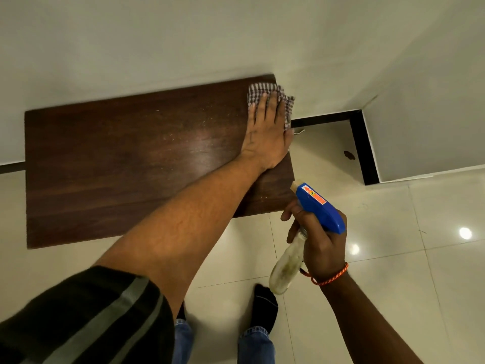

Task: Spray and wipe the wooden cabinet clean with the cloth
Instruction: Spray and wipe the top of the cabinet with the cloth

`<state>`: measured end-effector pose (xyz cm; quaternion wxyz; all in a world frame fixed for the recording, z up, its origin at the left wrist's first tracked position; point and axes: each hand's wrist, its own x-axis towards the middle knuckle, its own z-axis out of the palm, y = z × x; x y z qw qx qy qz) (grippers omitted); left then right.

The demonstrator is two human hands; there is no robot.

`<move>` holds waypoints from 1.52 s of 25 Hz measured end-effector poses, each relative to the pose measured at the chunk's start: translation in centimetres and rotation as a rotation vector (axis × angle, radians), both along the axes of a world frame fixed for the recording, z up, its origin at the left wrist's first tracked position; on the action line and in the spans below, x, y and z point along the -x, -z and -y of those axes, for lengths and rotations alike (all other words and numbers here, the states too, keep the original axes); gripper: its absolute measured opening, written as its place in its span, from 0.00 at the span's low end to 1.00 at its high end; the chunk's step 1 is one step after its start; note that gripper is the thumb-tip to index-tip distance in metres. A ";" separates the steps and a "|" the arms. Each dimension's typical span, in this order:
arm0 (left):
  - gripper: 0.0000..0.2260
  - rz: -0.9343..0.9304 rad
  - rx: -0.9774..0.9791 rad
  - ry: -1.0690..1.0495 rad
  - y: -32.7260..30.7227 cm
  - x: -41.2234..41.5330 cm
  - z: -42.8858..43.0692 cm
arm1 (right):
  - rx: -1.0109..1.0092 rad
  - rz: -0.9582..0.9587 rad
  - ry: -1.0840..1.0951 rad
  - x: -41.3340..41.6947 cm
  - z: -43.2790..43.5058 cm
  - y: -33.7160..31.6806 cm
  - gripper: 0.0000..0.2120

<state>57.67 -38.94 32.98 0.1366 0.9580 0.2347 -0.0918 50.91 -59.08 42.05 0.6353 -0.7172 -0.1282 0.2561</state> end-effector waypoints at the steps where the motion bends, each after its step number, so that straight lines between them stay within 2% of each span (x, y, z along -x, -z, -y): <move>1: 0.32 0.012 0.005 0.006 0.1 1.2 1.2 | -0.007 0.013 0.000 -0.1 -0.2 -0.2 0.09; 4: 0.34 -0.010 0.043 0.033 0.0 5.8 5.8 | -0.006 0.054 -0.003 -0.2 -0.4 -0.3 0.09; 6: 0.34 -0.037 0.072 0.041 -0.3 8.5 8.6 | 0.003 0.059 0.023 -0.2 -0.2 -0.2 0.13; 9: 0.32 -0.034 0.068 0.069 -0.1 11.8 9.5 | 0.023 0.060 0.050 1.3 -0.5 -0.4 0.10; 14: 0.33 -0.079 0.017 0.129 0.8 19.1 5.7 | 0.032 0.050 -0.008 5.4 -2.7 -0.5 0.10; 18: 0.32 -0.053 -0.068 0.133 1.3 26.6 0.1 | -0.008 0.025 -0.043 9.2 -5.7 -0.6 0.11; 23: 0.33 -0.111 -0.147 0.142 1.4 36.3 -6.9 | -0.020 -0.009 -0.099 13.3 -9.1 -0.5 0.10; 31: 0.34 -0.158 -0.129 -0.022 0.6 50.3 -16.7 | -0.046 -0.043 -0.143 17.7 -13.4 -0.1 0.09; 34: 0.33 -0.113 -0.051 -0.067 0.3 51.2 -17.4 | -0.051 -0.062 -0.148 18.5 -14.0 0.3 0.09; 38: 0.32 -0.032 -0.016 -0.346 0.3 47.7 -21.1 | -0.061 -0.071 -0.155 18.5 -14.6 0.8 0.08</move>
